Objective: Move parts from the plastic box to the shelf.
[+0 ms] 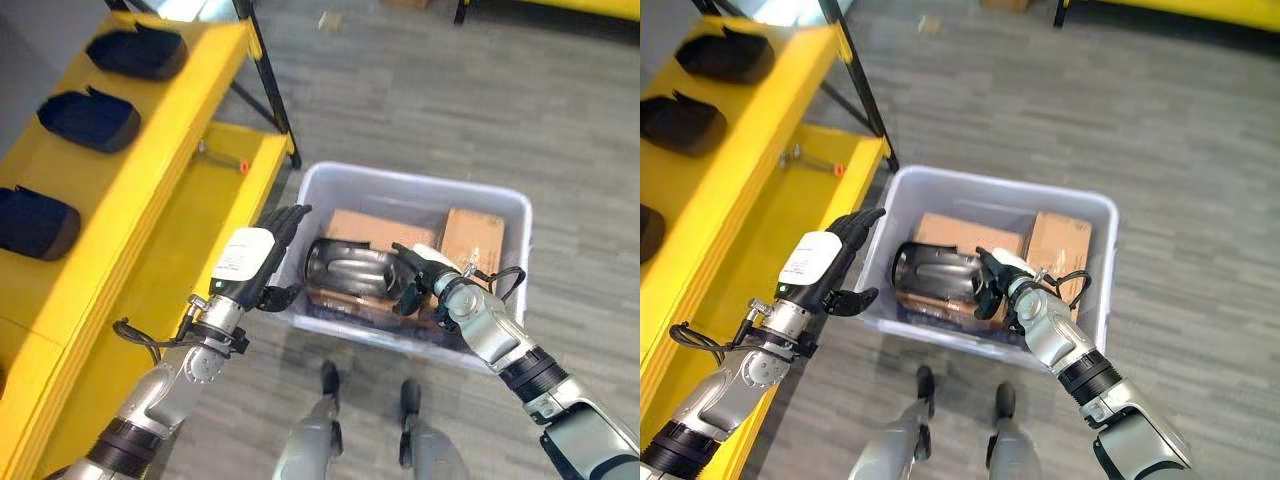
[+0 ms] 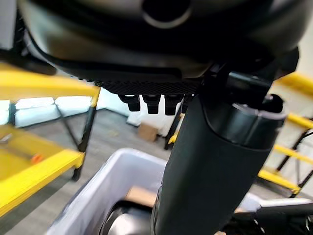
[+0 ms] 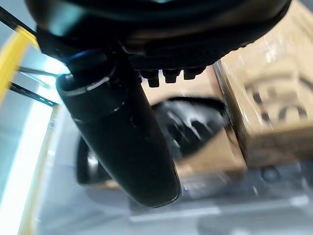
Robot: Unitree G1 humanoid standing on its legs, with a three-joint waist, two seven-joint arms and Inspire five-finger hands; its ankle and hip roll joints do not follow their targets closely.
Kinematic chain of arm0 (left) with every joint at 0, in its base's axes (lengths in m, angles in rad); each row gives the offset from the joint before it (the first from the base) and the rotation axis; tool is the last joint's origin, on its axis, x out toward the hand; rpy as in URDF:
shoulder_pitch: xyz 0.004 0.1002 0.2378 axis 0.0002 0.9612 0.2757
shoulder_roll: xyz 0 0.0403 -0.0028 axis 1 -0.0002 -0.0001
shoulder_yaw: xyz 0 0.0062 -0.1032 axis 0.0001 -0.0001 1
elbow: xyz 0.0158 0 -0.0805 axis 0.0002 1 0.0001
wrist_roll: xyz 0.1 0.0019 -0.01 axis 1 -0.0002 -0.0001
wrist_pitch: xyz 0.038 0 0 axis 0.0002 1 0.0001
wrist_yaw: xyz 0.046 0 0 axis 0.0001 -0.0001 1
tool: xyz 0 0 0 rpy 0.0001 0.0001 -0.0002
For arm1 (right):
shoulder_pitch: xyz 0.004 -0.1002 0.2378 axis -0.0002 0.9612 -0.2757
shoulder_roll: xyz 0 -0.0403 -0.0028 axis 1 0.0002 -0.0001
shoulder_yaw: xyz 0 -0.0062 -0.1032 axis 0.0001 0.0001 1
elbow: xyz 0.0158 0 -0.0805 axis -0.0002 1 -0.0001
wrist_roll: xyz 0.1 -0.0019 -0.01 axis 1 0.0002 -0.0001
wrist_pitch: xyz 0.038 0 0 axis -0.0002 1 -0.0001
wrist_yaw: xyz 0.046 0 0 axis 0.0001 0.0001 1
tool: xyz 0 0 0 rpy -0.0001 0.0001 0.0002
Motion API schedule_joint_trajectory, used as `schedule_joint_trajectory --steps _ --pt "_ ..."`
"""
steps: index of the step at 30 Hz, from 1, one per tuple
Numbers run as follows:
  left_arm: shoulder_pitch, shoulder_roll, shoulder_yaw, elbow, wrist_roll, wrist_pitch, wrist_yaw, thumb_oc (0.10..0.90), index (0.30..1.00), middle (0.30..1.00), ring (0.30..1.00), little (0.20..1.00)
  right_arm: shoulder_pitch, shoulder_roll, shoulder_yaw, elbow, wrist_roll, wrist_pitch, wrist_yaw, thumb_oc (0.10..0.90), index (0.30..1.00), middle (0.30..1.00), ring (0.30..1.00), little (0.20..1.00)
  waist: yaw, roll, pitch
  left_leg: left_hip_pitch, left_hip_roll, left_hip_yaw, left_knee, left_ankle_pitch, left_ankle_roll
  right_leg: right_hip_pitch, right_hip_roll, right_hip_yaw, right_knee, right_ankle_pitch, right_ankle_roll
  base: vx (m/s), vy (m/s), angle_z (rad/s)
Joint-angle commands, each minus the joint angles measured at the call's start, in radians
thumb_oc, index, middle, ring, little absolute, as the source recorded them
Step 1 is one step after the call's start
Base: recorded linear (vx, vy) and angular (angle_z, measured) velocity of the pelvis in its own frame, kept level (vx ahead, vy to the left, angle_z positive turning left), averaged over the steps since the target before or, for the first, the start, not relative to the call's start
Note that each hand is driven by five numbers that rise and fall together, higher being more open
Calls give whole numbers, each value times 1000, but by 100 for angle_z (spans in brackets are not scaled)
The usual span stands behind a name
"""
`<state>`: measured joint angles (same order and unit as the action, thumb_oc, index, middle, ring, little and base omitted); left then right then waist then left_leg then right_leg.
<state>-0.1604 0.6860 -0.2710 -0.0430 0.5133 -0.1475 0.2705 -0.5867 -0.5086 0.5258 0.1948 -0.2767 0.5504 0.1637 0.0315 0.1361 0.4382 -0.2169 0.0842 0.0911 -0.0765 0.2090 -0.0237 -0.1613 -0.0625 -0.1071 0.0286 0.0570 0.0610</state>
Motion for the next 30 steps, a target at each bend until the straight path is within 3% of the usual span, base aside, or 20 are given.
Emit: schedule_joint_trajectory --steps 1,6,15,23,30 --pt "-123 -9 71 -62 -44 -16 103 900 1000 1000 1000 1000 -101 14 -39 -158 -84 -49 -76 900 1000 1000 1000 1000 -4 -66 -6 46 -19 -72 -1 -94 -20 -29 -29 26 111 -69 6 -55 0 -4" --pt "-149 -31 80 -95 -53 -4 138 900 1000 1000 1000 1000 -123 64 -8 -167 -98 -55 -150 900 1000 1000 1000 1000 2 -34 79 -28 -44 -67 14 -74 -13 -120 -43 22 161 -70 10 -56 10 0" --pt "-175 -57 62 -129 -54 19 161 900 1000 1000 1000 1000 -187 102 20 -110 -176 -89 -258 900 1000 1000 1000 1000 21 -1 82 -154 -73 -61 60 -68 -2 -258 -60 17 214 -67 14 -20 32 1" --pt "-182 -69 56 -138 -49 41 174 900 1000 1000 1000 1000 -220 104 23 -108 -167 -94 -283 900 1000 1000 1000 1000 28 10 82 -209 -81 -58 85 -68 1 -313 -62 18 233 -65 14 -7 6 1" --pt "-192 -87 43 -137 -47 56 207 900 1000 1000 1000 1000 -250 103 38 -84 -187 -84 -287 900 1000 1000 1000 1000 33 35 82 -280 -90 -53 103 -61 2 -390 -63 26 256 -60 16 -12 26 0"
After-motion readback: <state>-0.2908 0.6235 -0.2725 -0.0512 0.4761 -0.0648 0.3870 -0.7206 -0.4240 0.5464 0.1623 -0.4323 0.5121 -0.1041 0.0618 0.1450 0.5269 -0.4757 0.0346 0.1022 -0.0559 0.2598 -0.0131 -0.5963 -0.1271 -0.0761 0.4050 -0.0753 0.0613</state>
